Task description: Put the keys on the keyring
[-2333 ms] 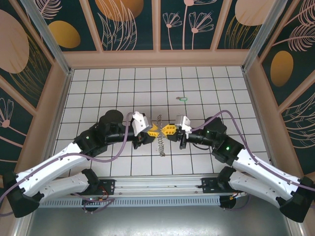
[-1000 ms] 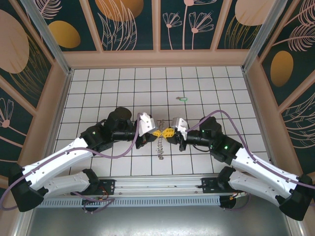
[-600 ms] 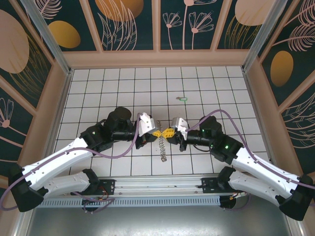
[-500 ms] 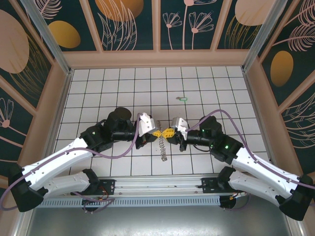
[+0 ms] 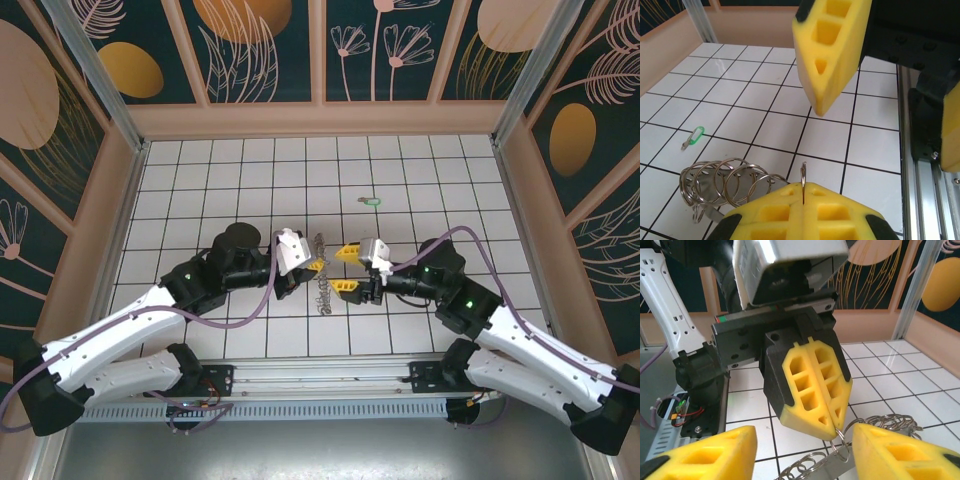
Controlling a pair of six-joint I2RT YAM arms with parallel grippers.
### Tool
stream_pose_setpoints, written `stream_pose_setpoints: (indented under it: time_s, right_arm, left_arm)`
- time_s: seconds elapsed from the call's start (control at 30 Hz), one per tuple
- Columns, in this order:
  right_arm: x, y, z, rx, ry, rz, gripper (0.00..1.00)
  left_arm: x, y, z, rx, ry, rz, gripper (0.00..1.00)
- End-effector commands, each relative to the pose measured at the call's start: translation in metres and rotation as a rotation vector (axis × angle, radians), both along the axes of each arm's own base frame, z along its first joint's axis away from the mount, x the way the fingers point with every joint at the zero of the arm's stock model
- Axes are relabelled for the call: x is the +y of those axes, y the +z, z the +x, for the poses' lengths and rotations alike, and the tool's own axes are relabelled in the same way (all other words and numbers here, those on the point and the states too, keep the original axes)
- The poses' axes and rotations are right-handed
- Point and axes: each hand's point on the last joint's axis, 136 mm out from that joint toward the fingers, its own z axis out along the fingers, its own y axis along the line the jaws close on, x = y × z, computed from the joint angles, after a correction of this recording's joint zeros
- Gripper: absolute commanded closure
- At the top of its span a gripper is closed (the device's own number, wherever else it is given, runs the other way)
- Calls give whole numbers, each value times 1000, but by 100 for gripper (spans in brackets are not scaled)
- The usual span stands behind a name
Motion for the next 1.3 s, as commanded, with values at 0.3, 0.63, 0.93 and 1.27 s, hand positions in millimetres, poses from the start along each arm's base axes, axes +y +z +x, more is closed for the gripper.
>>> stream_pose_setpoints:
  time_s: [0.3, 0.63, 0.93, 1.27]
  right_arm:
    - [-22, 20, 12, 26, -151, 82, 19]
    - [-75, 19, 102, 179, -610, 50, 5]
    - [-125, -56, 216, 511, -830, -82, 12]
    - [-127, -154, 314, 641, -903, -390, 13]
  left_arm:
    - [-2, 17, -2, -38, -1, -144, 100]
    - [5, 14, -14, 25, -6, -279, 100]
    - [16, 10, -16, 22, 31, -322, 100]
    - [17, 1, -14, 42, 49, -329, 100]
